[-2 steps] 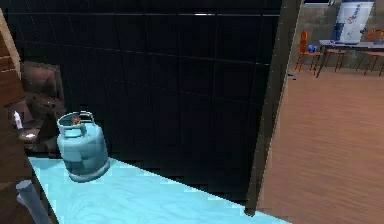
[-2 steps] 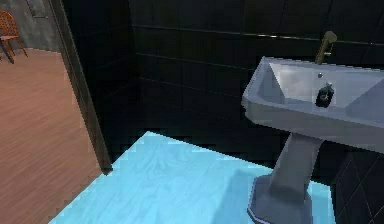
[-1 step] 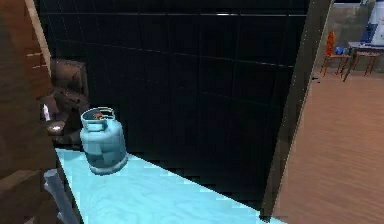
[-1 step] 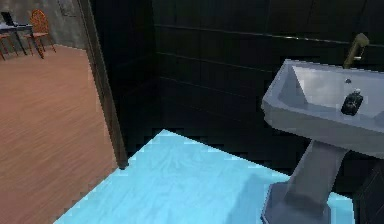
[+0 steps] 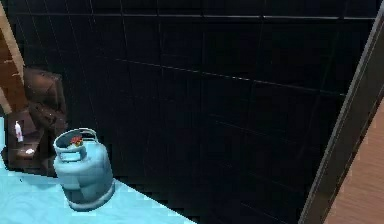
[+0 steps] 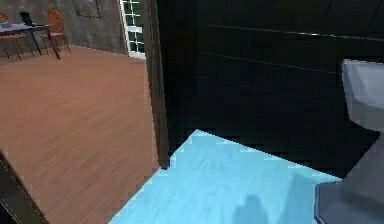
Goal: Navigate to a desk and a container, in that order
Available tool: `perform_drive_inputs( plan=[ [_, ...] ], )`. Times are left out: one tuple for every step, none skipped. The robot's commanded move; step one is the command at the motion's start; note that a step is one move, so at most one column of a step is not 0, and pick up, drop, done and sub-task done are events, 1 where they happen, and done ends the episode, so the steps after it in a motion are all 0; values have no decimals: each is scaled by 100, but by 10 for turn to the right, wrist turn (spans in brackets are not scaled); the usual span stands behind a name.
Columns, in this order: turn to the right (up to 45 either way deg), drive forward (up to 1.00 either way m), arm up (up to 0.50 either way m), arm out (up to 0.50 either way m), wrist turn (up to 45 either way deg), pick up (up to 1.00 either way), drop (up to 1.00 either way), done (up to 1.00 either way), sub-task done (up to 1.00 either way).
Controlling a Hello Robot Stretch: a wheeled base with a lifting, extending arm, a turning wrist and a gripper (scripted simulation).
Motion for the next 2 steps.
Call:
perform_drive_inputs(
  plan=[
    [-270, 0, 0, 0, 0, 0, 0, 0, 0],
    [0, 35, 0, 0, 0, 0, 0, 0, 0]
  ],
)
